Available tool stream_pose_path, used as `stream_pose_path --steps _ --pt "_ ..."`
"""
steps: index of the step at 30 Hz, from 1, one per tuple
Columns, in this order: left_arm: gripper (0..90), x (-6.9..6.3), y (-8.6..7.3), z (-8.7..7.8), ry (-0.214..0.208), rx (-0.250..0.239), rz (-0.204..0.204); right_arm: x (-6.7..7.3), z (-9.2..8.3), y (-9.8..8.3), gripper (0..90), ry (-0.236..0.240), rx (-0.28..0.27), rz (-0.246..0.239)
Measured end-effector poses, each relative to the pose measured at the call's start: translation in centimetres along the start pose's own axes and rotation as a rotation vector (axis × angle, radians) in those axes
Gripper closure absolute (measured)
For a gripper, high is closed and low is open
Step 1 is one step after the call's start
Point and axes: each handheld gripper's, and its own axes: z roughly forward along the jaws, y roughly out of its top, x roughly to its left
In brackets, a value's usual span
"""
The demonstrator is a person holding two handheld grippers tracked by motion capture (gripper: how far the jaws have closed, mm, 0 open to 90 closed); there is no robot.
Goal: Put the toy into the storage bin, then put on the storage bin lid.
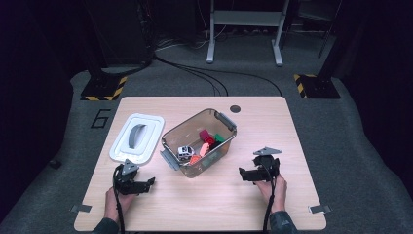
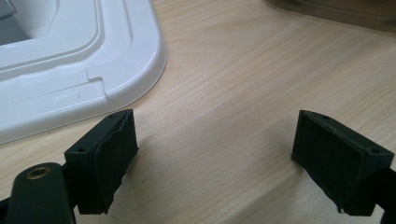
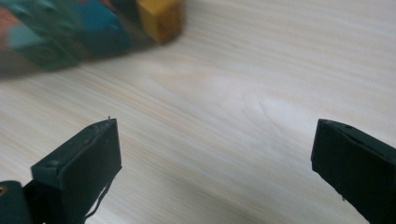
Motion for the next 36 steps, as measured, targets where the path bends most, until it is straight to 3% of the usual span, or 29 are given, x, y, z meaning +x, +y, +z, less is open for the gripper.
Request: stream_pose_path --steps 7,9,15,19,23,26,29,36 --pt "13.3 0.1 0.1 -0.1 -0.013 0.014 0.006 -1.9 1.2 -2.5 0.0 -0.045 -0.012 0.041" --pt "13.2 0.1 0.0 0.0 -0.012 -0.002 0.009 -2.3 1.6 -2.8 0.0 -0.054 -0.006 0.060" --pt "12.7 0.2 0.0 0.0 -0.016 0.001 0.016 -2.5 2.0 -3.3 0.0 -0.092 -0.027 0.018" --pt "12.6 0.0 0.0 -0.1 -0.009 0.004 0.005 -2.5 2.0 -3.3 0.0 -0.093 -0.026 0.019" --pt "12.0 0.0 0.7 -0.1 -0.028 0.020 -0.005 -2.4 2.0 -3.3 0.0 -0.094 -0.024 0.019" --pt "11.6 -0.1 1.7 -0.6 -0.024 0.003 -0.007 -2.5 2.0 -3.3 0.0 -0.094 -0.026 0.017" --pt "11.1 0.5 3.0 -1.3 -0.017 -0.022 -0.017 -2.5 2.0 -3.3 0.0 -0.092 -0.027 0.020" --pt "10.7 2.9 4.5 -1.5 -0.004 -0.017 -0.070 -2.5 2.1 -3.2 0.0 -0.091 -0.027 0.022"
